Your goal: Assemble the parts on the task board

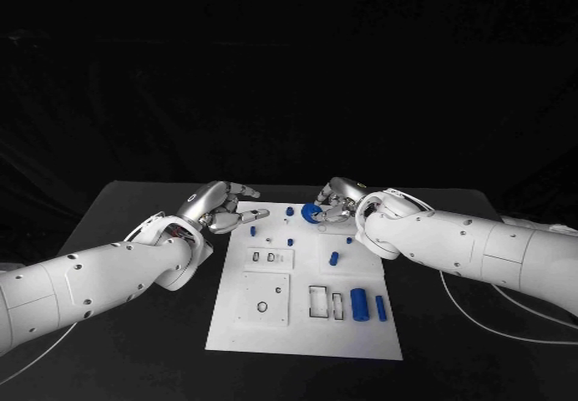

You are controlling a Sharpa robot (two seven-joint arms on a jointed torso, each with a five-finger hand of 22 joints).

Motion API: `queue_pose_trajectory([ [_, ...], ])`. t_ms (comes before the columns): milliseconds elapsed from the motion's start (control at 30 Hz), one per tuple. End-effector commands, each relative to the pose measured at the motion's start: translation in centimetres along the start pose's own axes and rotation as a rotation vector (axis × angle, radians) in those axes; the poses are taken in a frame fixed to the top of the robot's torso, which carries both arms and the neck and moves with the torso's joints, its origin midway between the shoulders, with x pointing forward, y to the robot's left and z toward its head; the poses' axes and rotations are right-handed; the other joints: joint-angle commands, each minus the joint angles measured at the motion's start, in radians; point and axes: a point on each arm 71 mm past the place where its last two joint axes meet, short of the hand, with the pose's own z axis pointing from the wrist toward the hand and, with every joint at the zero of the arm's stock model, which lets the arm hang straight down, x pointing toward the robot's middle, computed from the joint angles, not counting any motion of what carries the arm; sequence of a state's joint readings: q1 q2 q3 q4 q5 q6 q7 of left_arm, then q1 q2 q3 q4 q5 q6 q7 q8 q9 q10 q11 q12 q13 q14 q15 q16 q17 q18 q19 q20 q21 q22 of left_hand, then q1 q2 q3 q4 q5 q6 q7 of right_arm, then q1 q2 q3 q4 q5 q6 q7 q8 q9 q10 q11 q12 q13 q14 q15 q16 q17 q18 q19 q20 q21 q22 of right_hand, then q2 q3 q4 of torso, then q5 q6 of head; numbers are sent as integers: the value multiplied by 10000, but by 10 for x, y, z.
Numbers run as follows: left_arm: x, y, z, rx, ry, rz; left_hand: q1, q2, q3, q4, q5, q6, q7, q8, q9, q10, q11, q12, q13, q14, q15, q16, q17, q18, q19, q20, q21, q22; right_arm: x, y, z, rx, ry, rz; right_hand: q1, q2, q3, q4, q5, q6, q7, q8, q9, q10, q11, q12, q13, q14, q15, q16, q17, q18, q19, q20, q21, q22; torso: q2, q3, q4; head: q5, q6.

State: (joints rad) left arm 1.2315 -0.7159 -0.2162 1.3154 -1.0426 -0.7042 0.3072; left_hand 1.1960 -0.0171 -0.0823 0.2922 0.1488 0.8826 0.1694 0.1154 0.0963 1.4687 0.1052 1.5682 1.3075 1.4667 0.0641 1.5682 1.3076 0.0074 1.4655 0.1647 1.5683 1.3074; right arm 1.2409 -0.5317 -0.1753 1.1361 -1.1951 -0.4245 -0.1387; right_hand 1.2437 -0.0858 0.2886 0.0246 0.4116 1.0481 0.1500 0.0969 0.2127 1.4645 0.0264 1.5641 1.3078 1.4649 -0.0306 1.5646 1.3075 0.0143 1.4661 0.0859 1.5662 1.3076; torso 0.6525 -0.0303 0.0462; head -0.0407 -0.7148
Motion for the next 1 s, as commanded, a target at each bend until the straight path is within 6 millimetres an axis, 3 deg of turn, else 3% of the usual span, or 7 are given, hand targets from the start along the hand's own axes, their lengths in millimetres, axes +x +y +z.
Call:
queue_pose_trajectory([
  [33, 0, -2, 1, 102, -57, 66, -4, 88, 41, -12, -21, 79, 12, -66, -16, 1021, 45, 26, 2633, 1041, 26, 26, 2632, -74, 1053, 39, 24, 2634, 3, 13, 3, -694, -14, -420, 1, 23, 19, -58, -35, 953, -600, 136, 95, 1063, 54, 67, 2630, 1059, 3, 62, 2633, -143, 1047, -51, 46, 2632, 9, -4, -3, 40, -7],
  [333, 0, -2, 2, 124, -85, 81, -4, 88, 41, -12, -21, 79, 12, -66, -16, 1021, 45, 26, 2633, 1041, 26, 26, 2632, -74, 1053, 39, 24, 2634, 14, 32, 11, -1273, 8, -1275, 19, 8, 25, -94, -53, 941, -583, 101, 79, 1063, 70, 67, 2630, 1059, 17, 62, 2633, -143, 1047, -41, 46, 2632, -5, -11, -9, 19, -44],
  [500, 0, -3, 2, 141, -100, 82, -4, 88, 41, -12, -21, 79, 12, -66, -16, 1021, 45, 26, 2633, 1041, 26, 26, 2632, -74, 1053, 39, 24, 2634, 24, 38, 18, -1377, -71, -1516, 7, -3, 19, -100, -80, 921, -567, 71, 64, 1063, 83, 67, 2630, 1059, 26, 62, 2633, -143, 1047, -34, 46, 2632, 16, -3, 3, 54, 5],
  [700, 0, -4, 1, 161, -100, 62, -4, 88, 41, -12, -21, 79, 12, -66, -16, 1021, 45, 26, 2633, 1041, 26, 26, 2632, -74, 1053, 39, 24, 2634, 30, 41, 22, -1436, -72, -1754, 6, -3, 19, -101, -81, 921, -566, 70, 64, 1063, 84, 67, 2630, 1059, 26, 62, 2633, -143, 1047, -34, 46, 2632, 45, -13, 46, 60, -4],
  [1000, -2, -4, 1, 145, -132, 66, 32, 109, 37, -17, -15, 88, 10, -75, -20, 1021, 42, 26, 2633, 1041, 24, 26, 2632, -74, 1053, 46, 24, 2634, 32, 42, 26, -1316, 8, -1962, -26, -10, 7, -110, -202, 895, -537, 4, 31, 1063, 114, 67, 2630, 1059, 53, 62, 2633, -143, 1047, -11, 46, 2632, 50, -24, 44, 67, -31],
])
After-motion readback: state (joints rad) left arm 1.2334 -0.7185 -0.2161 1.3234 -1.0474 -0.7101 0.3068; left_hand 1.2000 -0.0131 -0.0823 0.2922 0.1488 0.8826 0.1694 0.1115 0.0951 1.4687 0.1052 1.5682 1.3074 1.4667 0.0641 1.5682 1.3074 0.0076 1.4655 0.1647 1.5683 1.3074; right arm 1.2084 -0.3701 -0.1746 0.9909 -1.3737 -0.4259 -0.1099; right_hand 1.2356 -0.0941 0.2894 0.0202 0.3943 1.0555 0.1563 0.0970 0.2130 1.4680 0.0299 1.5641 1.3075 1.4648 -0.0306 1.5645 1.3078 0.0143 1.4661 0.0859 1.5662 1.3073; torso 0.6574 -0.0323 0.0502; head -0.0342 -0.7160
